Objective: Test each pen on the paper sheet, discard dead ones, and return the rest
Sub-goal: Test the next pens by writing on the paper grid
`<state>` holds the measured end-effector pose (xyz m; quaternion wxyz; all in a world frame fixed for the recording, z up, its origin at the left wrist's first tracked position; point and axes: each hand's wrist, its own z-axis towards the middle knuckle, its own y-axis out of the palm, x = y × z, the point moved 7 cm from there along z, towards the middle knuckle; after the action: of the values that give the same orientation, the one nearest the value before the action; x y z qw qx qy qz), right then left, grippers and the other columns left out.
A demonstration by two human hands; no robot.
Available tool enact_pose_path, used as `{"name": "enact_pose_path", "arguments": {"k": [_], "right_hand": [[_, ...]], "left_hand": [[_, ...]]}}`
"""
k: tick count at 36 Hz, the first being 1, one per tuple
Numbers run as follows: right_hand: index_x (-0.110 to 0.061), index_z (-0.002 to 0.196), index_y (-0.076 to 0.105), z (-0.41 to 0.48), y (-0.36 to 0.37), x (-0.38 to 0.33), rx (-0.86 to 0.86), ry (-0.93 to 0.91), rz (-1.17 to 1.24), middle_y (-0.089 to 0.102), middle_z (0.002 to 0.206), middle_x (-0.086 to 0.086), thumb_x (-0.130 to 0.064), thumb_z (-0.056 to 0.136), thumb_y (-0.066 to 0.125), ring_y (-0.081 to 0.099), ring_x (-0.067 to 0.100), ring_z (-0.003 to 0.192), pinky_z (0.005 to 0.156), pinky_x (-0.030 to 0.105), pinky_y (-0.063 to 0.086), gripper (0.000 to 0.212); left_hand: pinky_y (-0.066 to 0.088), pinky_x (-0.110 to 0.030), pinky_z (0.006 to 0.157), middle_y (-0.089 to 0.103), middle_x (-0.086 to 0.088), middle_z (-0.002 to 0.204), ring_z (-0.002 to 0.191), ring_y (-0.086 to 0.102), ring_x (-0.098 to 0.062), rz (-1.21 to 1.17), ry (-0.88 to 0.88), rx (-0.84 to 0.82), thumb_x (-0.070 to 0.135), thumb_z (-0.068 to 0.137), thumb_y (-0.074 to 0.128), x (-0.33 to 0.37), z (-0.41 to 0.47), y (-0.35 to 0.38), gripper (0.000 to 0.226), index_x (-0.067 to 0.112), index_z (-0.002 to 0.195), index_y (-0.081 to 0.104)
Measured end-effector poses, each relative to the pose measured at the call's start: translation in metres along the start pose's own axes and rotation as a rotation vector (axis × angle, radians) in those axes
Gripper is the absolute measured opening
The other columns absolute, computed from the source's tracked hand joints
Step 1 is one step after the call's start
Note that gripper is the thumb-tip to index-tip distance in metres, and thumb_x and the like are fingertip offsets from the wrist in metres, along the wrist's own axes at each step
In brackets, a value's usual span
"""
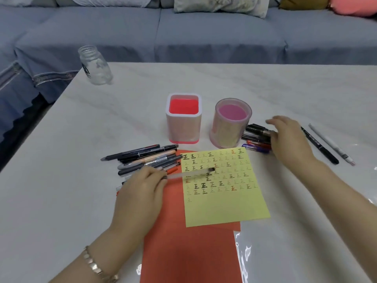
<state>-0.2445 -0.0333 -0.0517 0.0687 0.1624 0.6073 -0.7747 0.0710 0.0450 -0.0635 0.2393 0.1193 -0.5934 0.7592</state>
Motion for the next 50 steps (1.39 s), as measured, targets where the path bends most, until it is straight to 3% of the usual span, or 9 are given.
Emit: {"name": "enact_pose_path", "arguments": {"k": [10,16,20,25,30,35,38,44,50], "right_hand": [[0.001,0.115,0.058,-0.002,0.030,0.026,-0.118,0.034,-0.320,0.051,0.109,0.022,0.004,0.085,0.048,0.050,0.040,0.094,0.082,0.038,0.037,0.032],[-0.002,0.110,0.061,-0.026,0.011,0.016,-0.092,0.033,-0.093,0.058,0.103,0.019,-0.001,0.082,0.053,0.050,0.037,0.098,0.077,0.039,0.044,0.029],[-0.020,0.099,0.061,-0.054,-0.016,-0.014,-0.092,0.048,0.034,0.066,0.082,0.001,-0.015,0.080,0.057,0.057,0.026,0.074,0.061,0.035,0.046,0.020],[-0.047,0.081,0.060,-0.089,-0.027,-0.068,-0.266,-0.037,0.427,0.063,0.066,-0.009,-0.017,0.074,0.062,0.051,0.006,0.053,0.055,0.022,0.041,0.031],[-0.040,0.090,0.067,-0.111,-0.017,-0.106,-0.521,-0.053,0.643,0.065,0.070,-0.017,-0.017,0.080,0.067,0.052,0.000,0.051,0.052,0.009,0.038,0.025],[-0.018,0.091,0.073,-0.119,-0.030,-0.121,-0.709,0.037,1.039,0.072,0.069,0.004,-0.013,0.068,0.076,0.063,0.010,0.058,0.058,0.015,0.047,0.024],[-0.010,0.085,0.070,-0.116,-0.033,-0.119,-0.586,0.126,1.290,0.069,0.069,0.010,-0.011,0.060,0.072,0.064,0.016,0.060,0.056,0.016,0.048,0.025],[-0.014,0.065,0.052,-0.122,0.001,-0.129,-0.432,0.280,1.163,0.043,0.045,0.000,-0.032,0.073,0.072,0.032,0.012,0.037,0.036,0.018,0.026,0.028],[-0.021,0.048,0.033,-0.126,0.012,-0.128,-0.257,0.322,1.129,0.033,0.041,-0.004,-0.017,0.069,0.056,0.026,0.009,0.036,0.037,0.015,0.024,0.032]], "left_hand": [[0.041,-0.039,0.072,0.066,-0.004,0.091,0.082,0.059,-0.030,0.082,-0.110,0.128,0.016,0.083,0.050,-0.038,0.010,-0.006,0.020,0.010,0.089,0.069],[0.033,-0.040,0.073,0.065,-0.009,0.092,0.087,0.058,-0.036,0.191,-0.185,0.091,0.001,0.081,0.064,-0.054,0.011,0.003,0.016,0.009,0.092,0.071],[0.039,-0.047,0.079,0.062,-0.012,0.098,0.091,0.055,-0.035,0.175,-0.130,0.101,0.014,0.079,0.056,-0.048,0.010,0.004,0.029,0.008,0.105,0.068],[0.025,-0.030,0.103,0.051,-0.009,0.127,0.118,0.041,-0.021,-0.094,0.177,0.006,0.035,0.082,0.045,0.014,0.009,0.002,0.053,0.012,0.130,0.046],[0.031,-0.035,0.100,0.057,-0.013,0.124,0.116,0.044,-0.023,0.011,0.595,-0.041,0.037,0.087,0.047,0.075,-0.009,0.007,0.048,0.011,0.127,0.044],[0.036,-0.026,0.085,0.064,-0.006,0.093,0.091,0.048,-0.016,-0.067,0.551,0.019,0.025,0.089,0.046,0.075,-0.009,-0.001,0.021,0.012,0.105,0.050],[0.032,-0.018,0.077,0.057,0.000,0.092,0.083,0.040,-0.006,-0.192,0.366,-0.176,0.028,0.092,0.041,0.074,-0.005,0.001,0.024,0.014,0.107,0.052],[0.032,-0.013,0.070,0.043,0.017,0.091,0.079,0.040,0.003,-0.442,0.282,-0.399,0.025,0.099,0.037,0.082,-0.017,0.013,0.029,0.024,0.128,0.043],[0.031,-0.013,0.054,0.044,0.020,0.066,0.060,0.043,0.003,-0.549,0.358,-0.329,0.037,0.092,0.036,0.086,-0.024,0.006,0.012,0.044,0.082,0.035]]}}
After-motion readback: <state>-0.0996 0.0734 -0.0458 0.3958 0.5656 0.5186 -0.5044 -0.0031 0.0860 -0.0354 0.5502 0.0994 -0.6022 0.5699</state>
